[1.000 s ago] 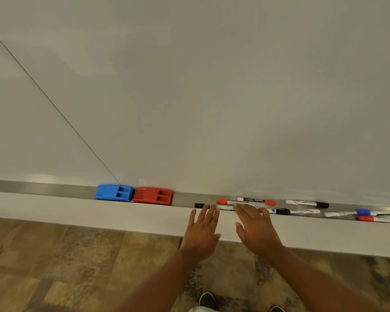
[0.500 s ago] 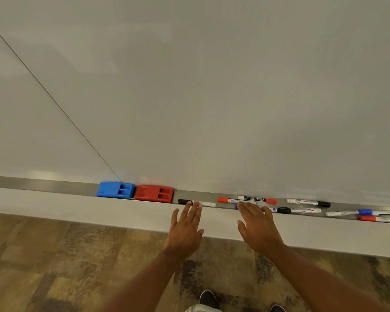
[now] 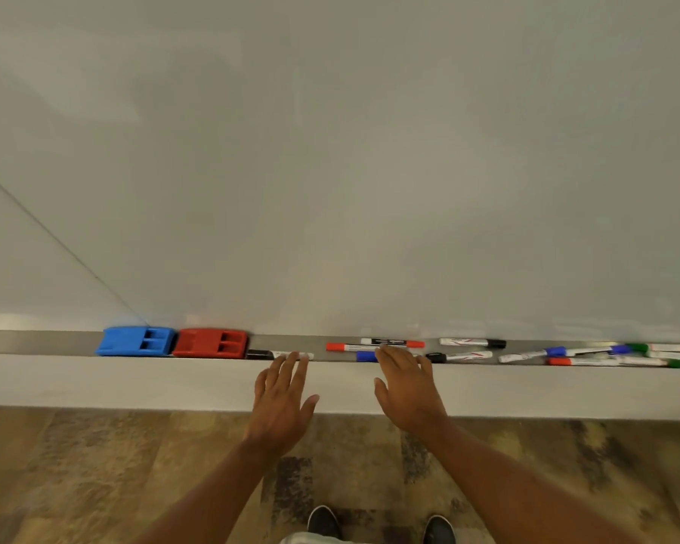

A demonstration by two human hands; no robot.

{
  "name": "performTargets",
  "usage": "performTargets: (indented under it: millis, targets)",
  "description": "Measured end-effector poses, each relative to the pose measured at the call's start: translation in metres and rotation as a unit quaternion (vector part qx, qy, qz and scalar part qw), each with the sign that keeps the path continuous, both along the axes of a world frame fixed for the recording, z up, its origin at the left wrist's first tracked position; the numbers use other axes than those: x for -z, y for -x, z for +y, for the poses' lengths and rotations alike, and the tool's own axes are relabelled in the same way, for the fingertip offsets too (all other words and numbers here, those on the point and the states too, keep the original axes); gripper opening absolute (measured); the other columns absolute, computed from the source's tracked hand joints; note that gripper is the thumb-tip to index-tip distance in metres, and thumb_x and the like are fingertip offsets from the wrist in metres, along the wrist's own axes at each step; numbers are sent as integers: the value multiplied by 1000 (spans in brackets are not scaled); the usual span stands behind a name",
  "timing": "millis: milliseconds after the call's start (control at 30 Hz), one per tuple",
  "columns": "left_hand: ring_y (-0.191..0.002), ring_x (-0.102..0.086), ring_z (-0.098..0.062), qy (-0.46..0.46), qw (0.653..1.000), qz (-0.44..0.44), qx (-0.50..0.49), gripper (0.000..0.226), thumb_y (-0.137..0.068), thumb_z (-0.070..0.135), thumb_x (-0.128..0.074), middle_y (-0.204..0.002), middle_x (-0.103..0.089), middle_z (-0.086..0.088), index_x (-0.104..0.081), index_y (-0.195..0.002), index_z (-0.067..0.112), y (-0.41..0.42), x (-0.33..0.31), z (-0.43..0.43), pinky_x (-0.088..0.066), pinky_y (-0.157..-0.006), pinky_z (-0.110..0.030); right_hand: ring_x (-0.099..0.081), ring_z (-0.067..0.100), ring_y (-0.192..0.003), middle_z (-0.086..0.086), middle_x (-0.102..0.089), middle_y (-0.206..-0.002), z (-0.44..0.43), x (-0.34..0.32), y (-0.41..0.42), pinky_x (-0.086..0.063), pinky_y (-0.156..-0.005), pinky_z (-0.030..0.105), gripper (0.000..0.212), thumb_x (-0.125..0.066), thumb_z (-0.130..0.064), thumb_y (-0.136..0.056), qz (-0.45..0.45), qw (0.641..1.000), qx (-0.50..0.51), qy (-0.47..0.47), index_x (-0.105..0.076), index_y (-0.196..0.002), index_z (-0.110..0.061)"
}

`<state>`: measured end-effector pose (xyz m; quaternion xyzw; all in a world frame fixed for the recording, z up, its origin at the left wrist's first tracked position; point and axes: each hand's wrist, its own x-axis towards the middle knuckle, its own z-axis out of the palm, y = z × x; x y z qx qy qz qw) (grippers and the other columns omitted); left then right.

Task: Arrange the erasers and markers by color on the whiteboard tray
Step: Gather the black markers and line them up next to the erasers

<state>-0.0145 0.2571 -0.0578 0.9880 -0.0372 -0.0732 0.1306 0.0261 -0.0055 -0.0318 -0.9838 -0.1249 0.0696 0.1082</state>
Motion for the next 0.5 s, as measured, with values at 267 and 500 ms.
performTargets:
  millis: [267,500]
  targets:
    - [-146,-41,-25,205,973,-32,-98,56,-105,50,-51,-157,-50,-3,-43,-156,27,-11,-17,-75,-33,-117,-46,-60,26,-112,1,-64,-124,-68,-20,-20,-43,-92,47,29,-58,-24,-94,-57,992,93,55,-64,-122,-22]
    - [-147,-41,-24,282,948,1,-149,47,-105,40,-59,-156,-52,-1,-52,-149,24,-8,-34,-130,-31,-121,-49,-54,20,-118,-6,-61,-126,-123,-22,-39,-37,-100,46,27,-47,-40,-104,3,993,53,110,-59,-125,-28]
